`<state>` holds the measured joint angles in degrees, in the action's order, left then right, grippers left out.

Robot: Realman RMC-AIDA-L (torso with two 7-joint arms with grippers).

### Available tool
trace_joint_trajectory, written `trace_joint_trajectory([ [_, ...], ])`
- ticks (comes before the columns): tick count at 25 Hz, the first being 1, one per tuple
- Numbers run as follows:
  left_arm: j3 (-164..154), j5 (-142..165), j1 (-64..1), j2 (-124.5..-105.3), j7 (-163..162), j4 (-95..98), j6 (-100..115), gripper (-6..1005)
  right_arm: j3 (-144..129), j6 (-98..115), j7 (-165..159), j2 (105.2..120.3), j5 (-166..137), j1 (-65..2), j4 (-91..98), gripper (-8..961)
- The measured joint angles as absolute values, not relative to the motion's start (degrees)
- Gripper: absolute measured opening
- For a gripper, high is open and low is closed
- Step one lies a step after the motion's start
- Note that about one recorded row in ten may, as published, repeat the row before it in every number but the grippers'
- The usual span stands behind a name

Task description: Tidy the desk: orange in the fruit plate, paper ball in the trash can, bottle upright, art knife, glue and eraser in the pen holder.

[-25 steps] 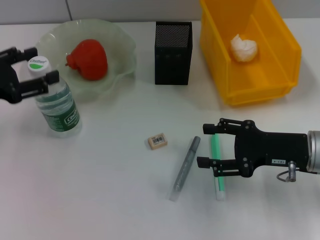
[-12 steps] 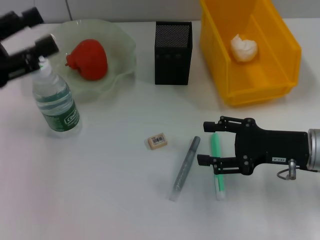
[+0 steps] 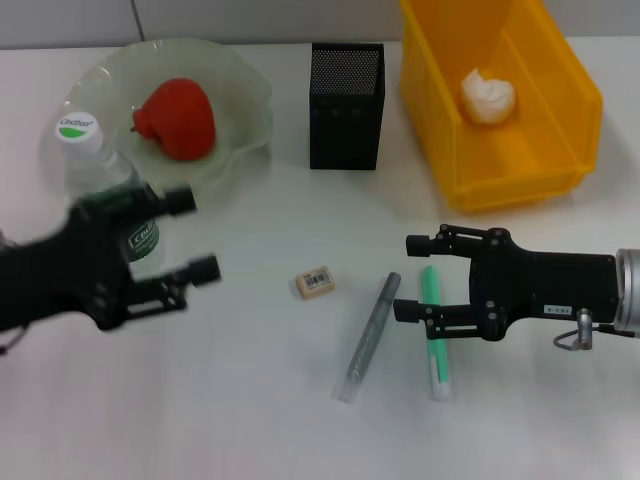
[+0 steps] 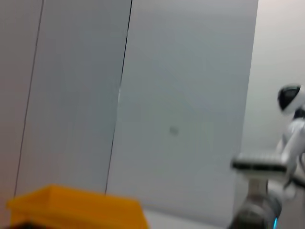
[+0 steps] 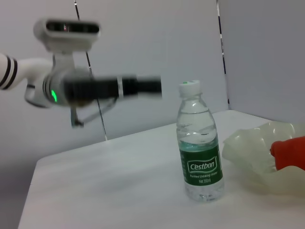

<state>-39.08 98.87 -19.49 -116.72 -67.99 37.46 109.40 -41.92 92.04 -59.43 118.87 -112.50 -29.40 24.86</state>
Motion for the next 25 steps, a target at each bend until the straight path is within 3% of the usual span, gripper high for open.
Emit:
trace_joint_trajectory([
  [8, -39.3, 110.2, -20.0, -118.19, -56.3, 28.8, 96.3, 785, -41.9, 92.2, -62.2, 118.83, -112.5, -29.9, 26.3, 795],
  [25, -39.6, 110.8, -20.3, -118.28, -53.4, 25.1, 95.9, 784, -42.6, 91.6, -72.6, 118.63, -115.6, -35.0, 30.8, 789],
])
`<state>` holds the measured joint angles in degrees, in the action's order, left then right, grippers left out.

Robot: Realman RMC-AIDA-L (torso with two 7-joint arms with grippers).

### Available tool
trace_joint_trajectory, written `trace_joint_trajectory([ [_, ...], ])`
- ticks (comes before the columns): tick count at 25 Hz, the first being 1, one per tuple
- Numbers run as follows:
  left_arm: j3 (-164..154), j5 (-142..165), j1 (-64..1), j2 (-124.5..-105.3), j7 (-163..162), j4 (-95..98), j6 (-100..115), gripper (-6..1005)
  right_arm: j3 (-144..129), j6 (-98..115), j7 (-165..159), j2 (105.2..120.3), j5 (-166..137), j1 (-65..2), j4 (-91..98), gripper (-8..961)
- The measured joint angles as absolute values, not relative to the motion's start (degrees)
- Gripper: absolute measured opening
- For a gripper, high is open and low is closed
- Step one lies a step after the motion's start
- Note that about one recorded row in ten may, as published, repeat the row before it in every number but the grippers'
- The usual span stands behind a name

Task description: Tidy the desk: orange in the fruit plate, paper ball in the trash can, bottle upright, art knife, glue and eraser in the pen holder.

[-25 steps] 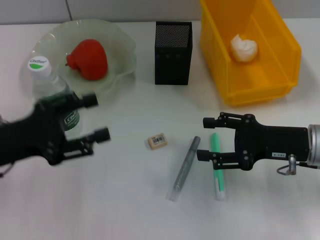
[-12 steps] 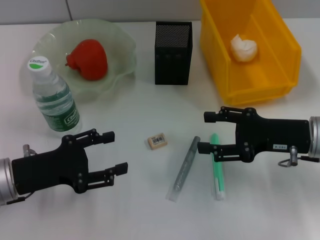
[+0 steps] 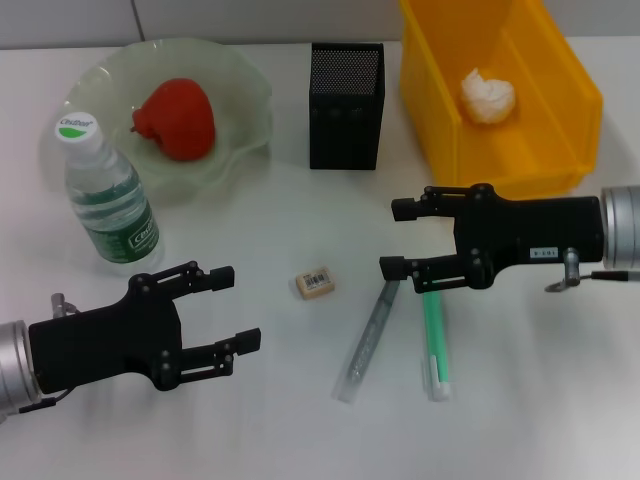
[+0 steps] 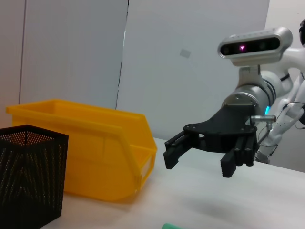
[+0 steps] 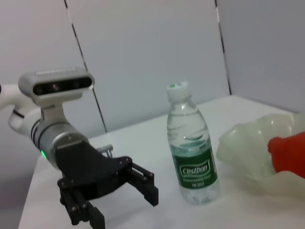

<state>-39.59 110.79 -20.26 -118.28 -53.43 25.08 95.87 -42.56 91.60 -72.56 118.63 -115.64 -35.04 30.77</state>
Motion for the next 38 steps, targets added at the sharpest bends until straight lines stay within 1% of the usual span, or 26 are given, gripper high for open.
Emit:
trace_joint_trajectory([
  [8, -39.3, 110.6, -20.3, -118.39, -53.5, 25.1, 95.8, 784, -42.6, 91.7, -78.6, 118.93, -119.5, -37.7, 34.5, 787],
  [15, -39.2, 110.6, -20.3, -118.45, -53.8, 25.1, 95.8, 784, -52.8, 92.5, -104.6, 118.62, -122.8, -40.1, 46.6, 785],
  [17, -39.2, 110.6, -20.5, -118.47, -53.8, 25.1, 95.7, 784, -57.2, 93.7, -116.9, 118.54, -128.5, -43.3, 50.9, 784],
  [18, -39.2, 110.6, -20.5, -118.47, -53.8, 25.1, 95.7, 784, -57.2, 93.7, -116.9, 118.54, -128.5, -43.3, 50.9, 784],
  [20, -39.2, 110.6, -20.6, -118.48, -53.8, 25.1, 95.6, 784, -59.8, 94.2, -123.4, 118.51, -132.6, -46.2, 51.9, 783],
  [21, -39.2, 110.6, -20.7, -118.47, -53.7, 25.1, 95.5, 784, -62.1, 94.3, -128.4, 118.59, -136.8, -49.2, 51.6, 783],
  [22, -39.2, 110.6, -20.7, -118.47, -53.7, 25.1, 95.5, 784, -62.1, 94.3, -128.4, 118.59, -136.8, -49.2, 51.6, 783],
  [26, -39.2, 110.5, -21.3, -118.48, -53.6, 24.4, 95.0, 784, -68.2, 93.2, -129.2, 119.10, -141.1, -52.6, 50.9, 782],
  [38, -39.1, 110.4, -22.1, -118.23, -54.6, 24.3, 94.9, 783, -71.4, 92.6, -110.9, 119.34, -139.9, -52.1, 51.1, 778],
])
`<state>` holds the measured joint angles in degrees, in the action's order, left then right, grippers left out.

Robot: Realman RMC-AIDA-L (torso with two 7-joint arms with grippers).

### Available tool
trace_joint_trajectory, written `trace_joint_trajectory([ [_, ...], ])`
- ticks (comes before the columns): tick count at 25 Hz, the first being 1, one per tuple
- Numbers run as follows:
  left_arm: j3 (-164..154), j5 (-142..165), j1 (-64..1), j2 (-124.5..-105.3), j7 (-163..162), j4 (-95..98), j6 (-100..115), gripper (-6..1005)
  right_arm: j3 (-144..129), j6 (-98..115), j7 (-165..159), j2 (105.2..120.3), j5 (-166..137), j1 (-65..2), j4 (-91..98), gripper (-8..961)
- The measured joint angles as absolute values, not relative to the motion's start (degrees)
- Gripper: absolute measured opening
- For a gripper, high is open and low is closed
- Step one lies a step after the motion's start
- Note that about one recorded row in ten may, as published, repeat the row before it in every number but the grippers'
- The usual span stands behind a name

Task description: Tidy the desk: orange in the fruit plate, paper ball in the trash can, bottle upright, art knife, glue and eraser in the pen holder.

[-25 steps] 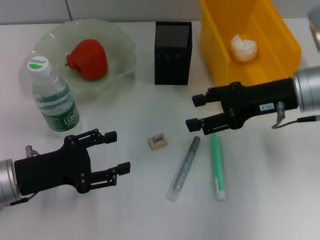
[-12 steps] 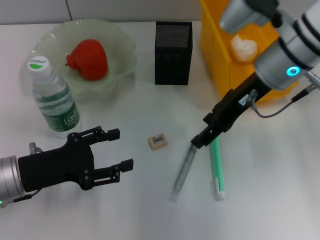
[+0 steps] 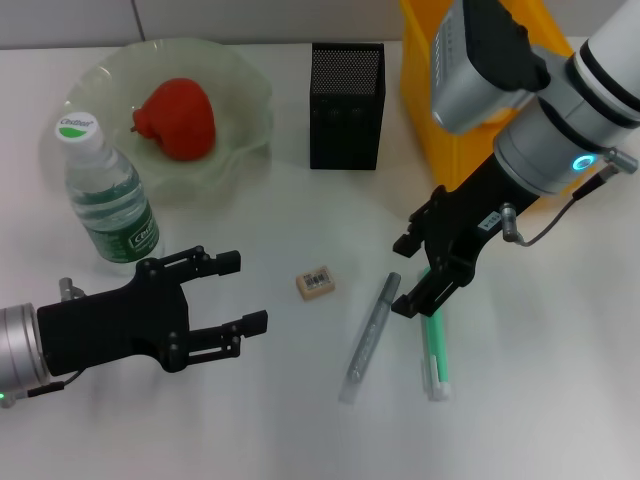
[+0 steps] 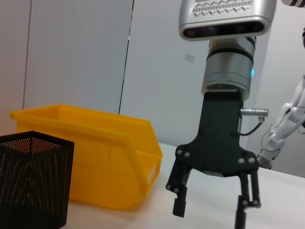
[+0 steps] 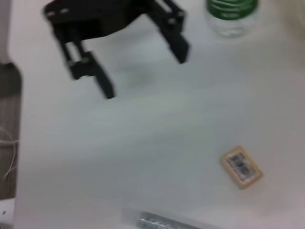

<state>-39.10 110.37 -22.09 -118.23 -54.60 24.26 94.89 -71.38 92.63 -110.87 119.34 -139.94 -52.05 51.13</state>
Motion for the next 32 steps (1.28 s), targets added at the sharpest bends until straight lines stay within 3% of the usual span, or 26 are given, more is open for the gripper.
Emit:
trace_joint_trajectory([
  [32, -40.4, 113.2, -21.9, -118.24, -51.3, 24.8, 95.9, 781, -97.6, 96.8, -75.1, 119.44, -140.3, -51.3, 65.5, 768],
])
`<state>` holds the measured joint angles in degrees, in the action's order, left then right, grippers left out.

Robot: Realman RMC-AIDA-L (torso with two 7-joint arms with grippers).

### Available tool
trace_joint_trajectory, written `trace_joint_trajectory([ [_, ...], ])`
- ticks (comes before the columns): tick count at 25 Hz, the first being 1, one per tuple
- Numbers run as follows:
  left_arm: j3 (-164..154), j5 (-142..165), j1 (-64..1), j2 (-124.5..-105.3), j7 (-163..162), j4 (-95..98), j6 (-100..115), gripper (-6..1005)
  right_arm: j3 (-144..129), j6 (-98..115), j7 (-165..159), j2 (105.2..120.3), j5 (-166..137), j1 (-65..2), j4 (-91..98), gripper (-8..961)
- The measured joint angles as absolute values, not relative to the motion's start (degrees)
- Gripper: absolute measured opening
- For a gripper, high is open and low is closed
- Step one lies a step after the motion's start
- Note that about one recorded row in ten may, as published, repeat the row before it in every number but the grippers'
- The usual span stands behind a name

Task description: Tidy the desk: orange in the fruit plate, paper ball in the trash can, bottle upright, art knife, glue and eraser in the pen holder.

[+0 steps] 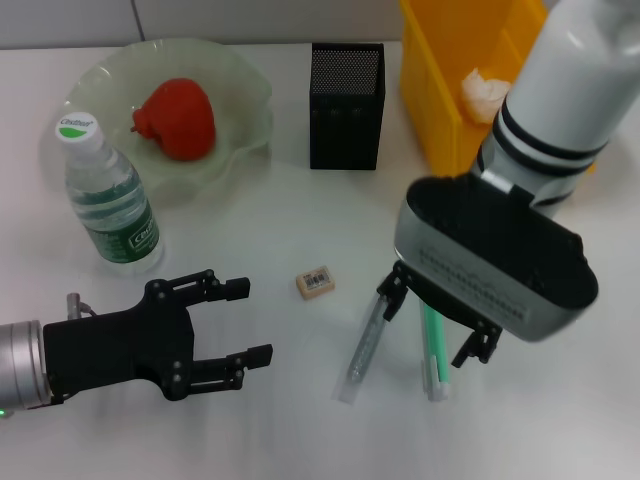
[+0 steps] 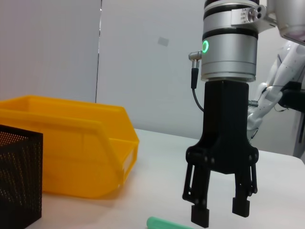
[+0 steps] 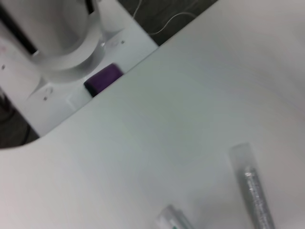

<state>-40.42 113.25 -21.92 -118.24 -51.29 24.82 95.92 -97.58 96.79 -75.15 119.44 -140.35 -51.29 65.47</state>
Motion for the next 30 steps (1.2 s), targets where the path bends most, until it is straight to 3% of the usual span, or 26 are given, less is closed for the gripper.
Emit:
trace_joint_trajectory([
  [11, -40.4, 113.3, -21.8, -118.12, -51.8, 25.2, 97.3, 780, -103.5, 96.4, -72.0, 119.53, -142.2, -49.8, 67.0, 765],
  [30, -40.3, 112.9, -21.0, -118.30, -51.4, 24.8, 99.0, 780, -109.2, 90.4, -68.2, 119.62, -142.5, -48.8, 64.9, 608],
])
